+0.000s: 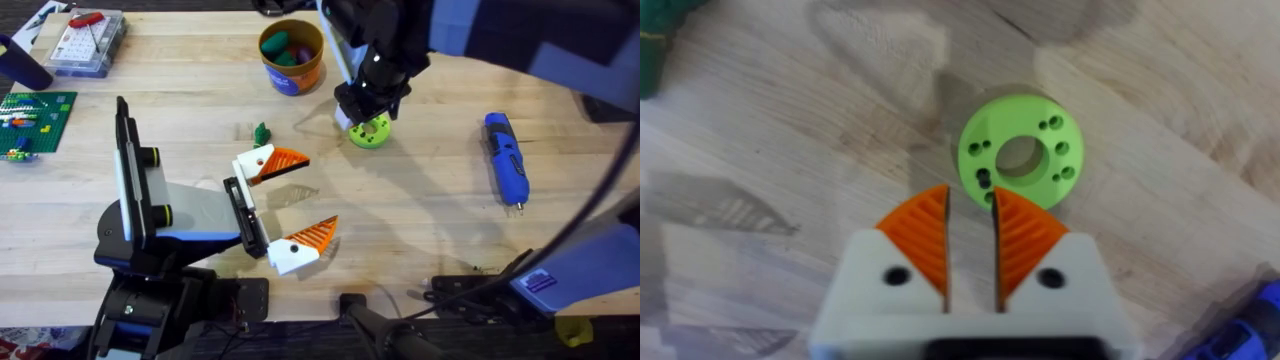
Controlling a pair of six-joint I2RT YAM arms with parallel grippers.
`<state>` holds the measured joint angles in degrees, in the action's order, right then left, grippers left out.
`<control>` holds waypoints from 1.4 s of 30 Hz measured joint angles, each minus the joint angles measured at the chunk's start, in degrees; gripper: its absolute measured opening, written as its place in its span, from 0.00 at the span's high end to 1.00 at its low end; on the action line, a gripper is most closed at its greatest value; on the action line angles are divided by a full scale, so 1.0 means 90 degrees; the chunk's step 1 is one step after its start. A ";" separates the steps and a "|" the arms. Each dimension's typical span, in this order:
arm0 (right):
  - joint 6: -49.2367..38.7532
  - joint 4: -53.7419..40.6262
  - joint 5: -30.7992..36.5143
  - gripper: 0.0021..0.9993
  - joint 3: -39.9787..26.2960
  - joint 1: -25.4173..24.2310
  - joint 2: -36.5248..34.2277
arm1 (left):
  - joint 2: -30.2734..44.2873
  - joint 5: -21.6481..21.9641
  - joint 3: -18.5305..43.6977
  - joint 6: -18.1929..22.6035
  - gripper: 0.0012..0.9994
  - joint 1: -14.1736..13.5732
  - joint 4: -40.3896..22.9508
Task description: Pick up the gripper from the table and insert it into the empty holder that is missing its gripper. Then pick up a screw, insert it into the mounting hole, and use the screwdriver to tighten it. Finally, clean up the table by picking up the vegetable and placing it into the bucket.
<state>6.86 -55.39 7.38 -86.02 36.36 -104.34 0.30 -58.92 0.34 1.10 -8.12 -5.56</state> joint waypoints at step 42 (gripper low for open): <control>-0.0021 -0.0094 -0.0015 0.02 0.0688 -0.0197 0.1194 | 0.0000 -0.0002 0.0000 -0.0005 0.01 0.0000 0.0009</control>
<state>6.67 -56.24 7.25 -79.83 34.59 -93.59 0.30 -58.94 0.34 1.06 -8.12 -5.48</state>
